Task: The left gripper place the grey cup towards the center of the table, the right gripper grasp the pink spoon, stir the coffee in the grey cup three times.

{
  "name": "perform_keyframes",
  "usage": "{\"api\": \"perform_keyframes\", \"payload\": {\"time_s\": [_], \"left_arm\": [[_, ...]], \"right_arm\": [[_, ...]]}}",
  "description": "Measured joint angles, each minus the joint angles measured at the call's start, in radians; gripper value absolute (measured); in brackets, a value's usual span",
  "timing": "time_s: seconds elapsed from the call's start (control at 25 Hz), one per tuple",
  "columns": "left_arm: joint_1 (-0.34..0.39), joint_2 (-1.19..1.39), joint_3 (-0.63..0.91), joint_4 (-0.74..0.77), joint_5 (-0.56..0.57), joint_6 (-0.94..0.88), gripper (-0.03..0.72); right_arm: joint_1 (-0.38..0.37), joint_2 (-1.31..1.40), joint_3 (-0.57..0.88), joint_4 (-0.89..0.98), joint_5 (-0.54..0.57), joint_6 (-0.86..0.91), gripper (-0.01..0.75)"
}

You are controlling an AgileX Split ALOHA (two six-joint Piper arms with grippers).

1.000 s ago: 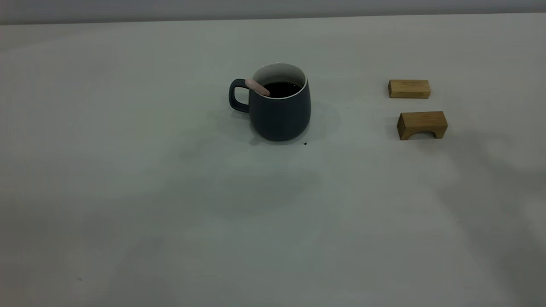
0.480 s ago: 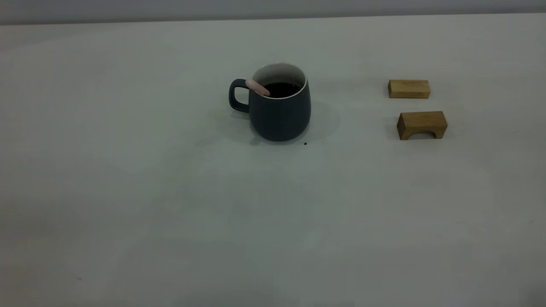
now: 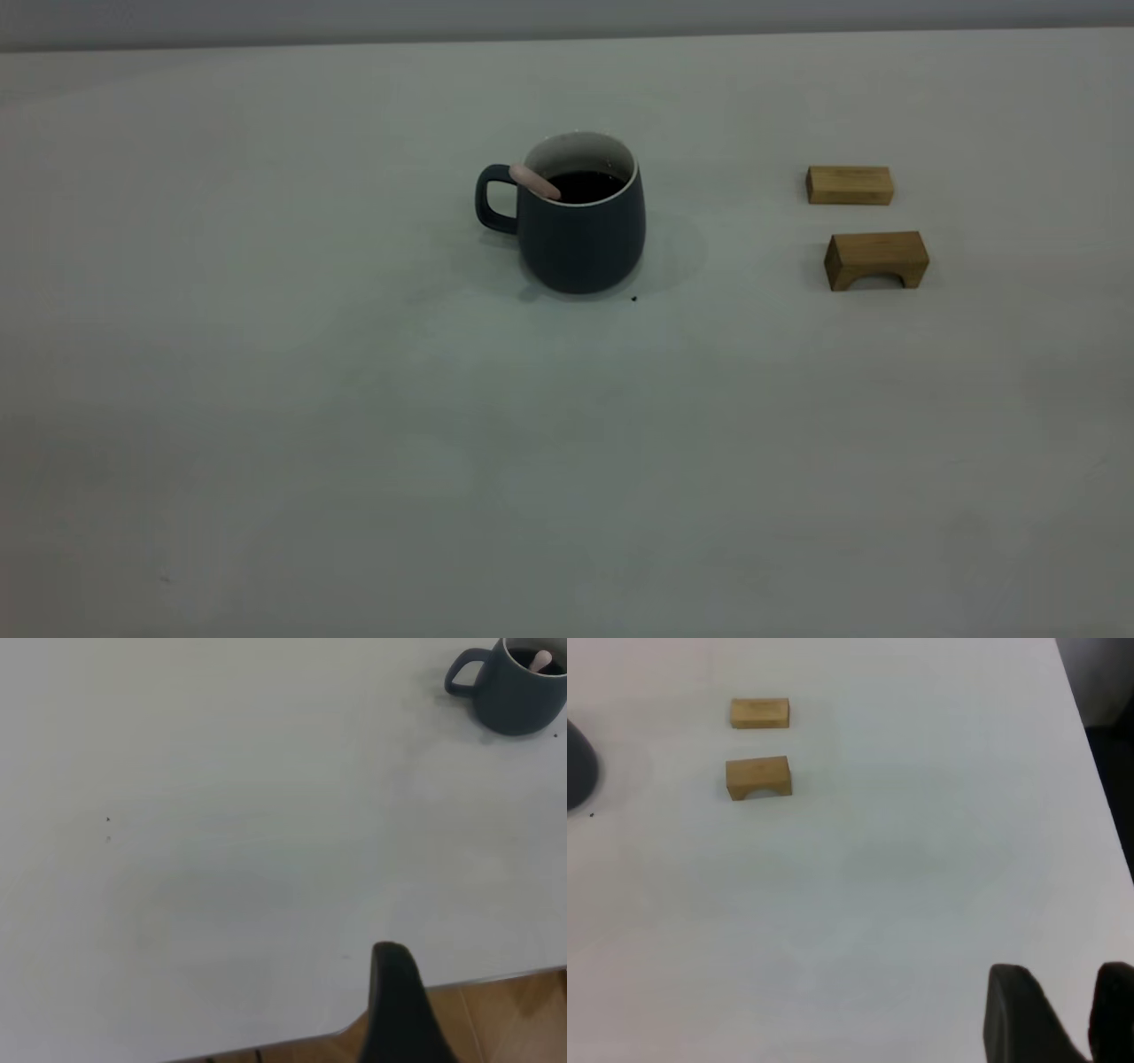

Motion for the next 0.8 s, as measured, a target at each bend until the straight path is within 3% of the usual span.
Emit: {"api": "perform_keyframes", "payload": {"time_s": [0.8], "left_arm": [[0.000,0.000,0.000,0.000,0.000,0.000,0.519]], "right_arm": [[0.000,-0.078,0.027,0.047,-0.010,-0.004,0.238]]}}
